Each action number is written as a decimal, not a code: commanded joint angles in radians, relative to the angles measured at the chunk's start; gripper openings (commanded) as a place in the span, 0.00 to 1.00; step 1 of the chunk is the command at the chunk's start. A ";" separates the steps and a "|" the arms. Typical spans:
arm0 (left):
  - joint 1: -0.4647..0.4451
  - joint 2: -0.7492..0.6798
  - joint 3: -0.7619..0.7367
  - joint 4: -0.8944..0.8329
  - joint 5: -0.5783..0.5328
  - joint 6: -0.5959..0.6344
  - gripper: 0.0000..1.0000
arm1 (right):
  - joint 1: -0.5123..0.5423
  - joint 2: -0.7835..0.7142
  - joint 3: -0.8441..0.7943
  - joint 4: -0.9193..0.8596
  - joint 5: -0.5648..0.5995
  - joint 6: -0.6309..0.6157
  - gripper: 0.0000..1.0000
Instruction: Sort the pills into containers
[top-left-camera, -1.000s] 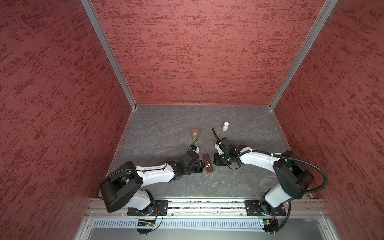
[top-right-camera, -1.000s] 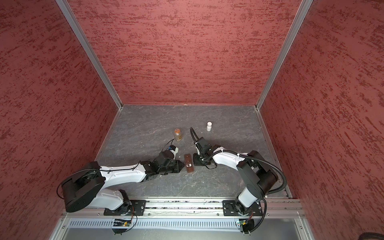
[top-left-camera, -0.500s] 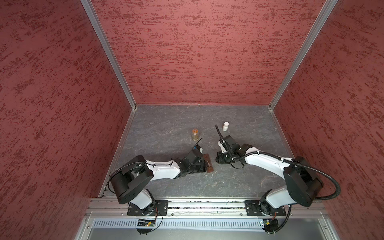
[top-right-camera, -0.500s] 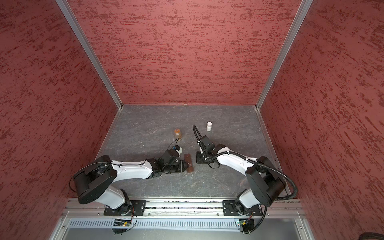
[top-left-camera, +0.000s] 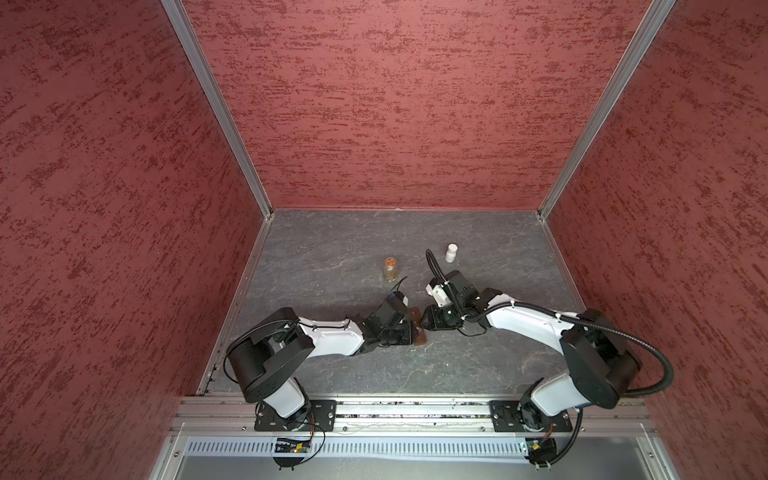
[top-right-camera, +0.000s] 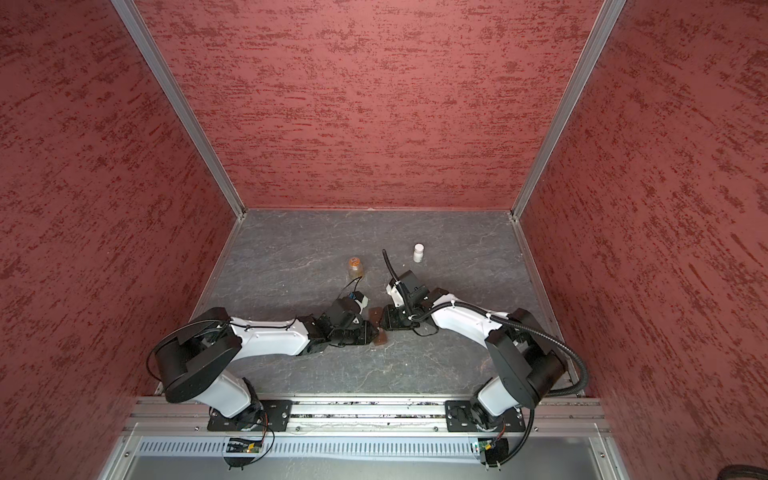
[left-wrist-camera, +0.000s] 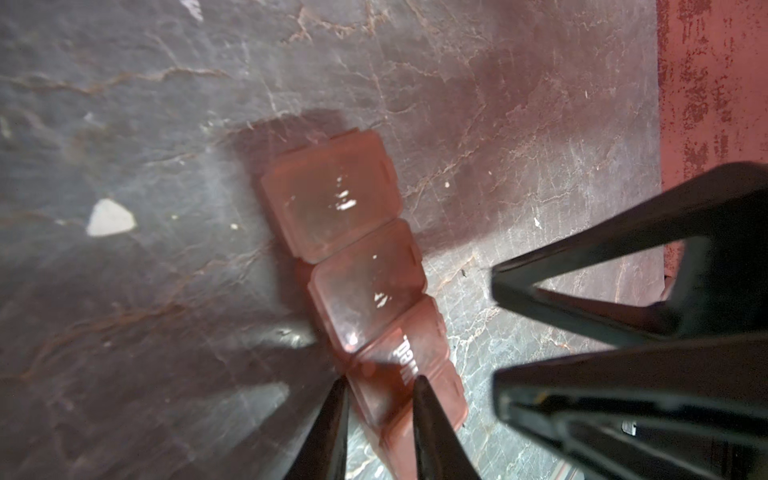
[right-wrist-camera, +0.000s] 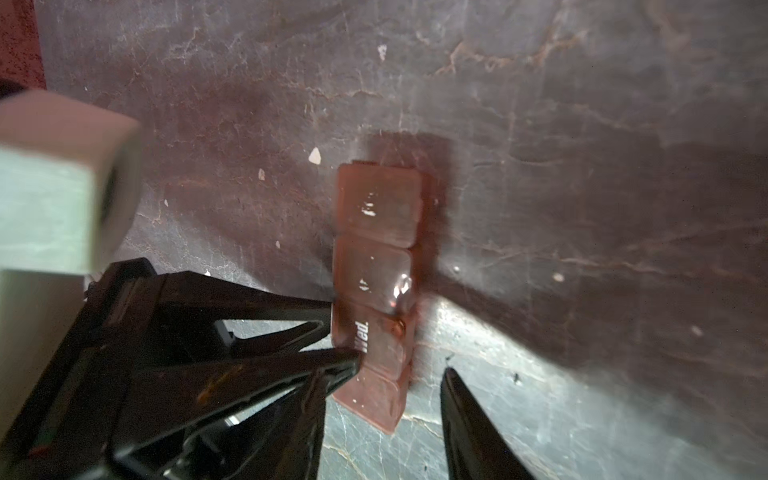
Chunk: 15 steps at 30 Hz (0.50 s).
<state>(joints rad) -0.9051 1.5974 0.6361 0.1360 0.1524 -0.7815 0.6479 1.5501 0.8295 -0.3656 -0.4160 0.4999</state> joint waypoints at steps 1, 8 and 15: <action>0.007 0.032 0.002 -0.014 0.007 0.000 0.25 | -0.004 0.037 -0.020 0.058 -0.075 -0.016 0.45; 0.013 0.044 -0.005 -0.012 0.015 -0.004 0.20 | -0.005 0.086 -0.019 0.092 -0.101 -0.025 0.38; 0.022 0.045 -0.021 -0.001 0.027 -0.008 0.16 | -0.008 0.100 -0.035 0.122 -0.112 -0.001 0.28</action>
<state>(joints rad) -0.8845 1.6047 0.6346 0.1654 0.1799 -0.7952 0.6353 1.6329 0.8101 -0.3061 -0.4953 0.4961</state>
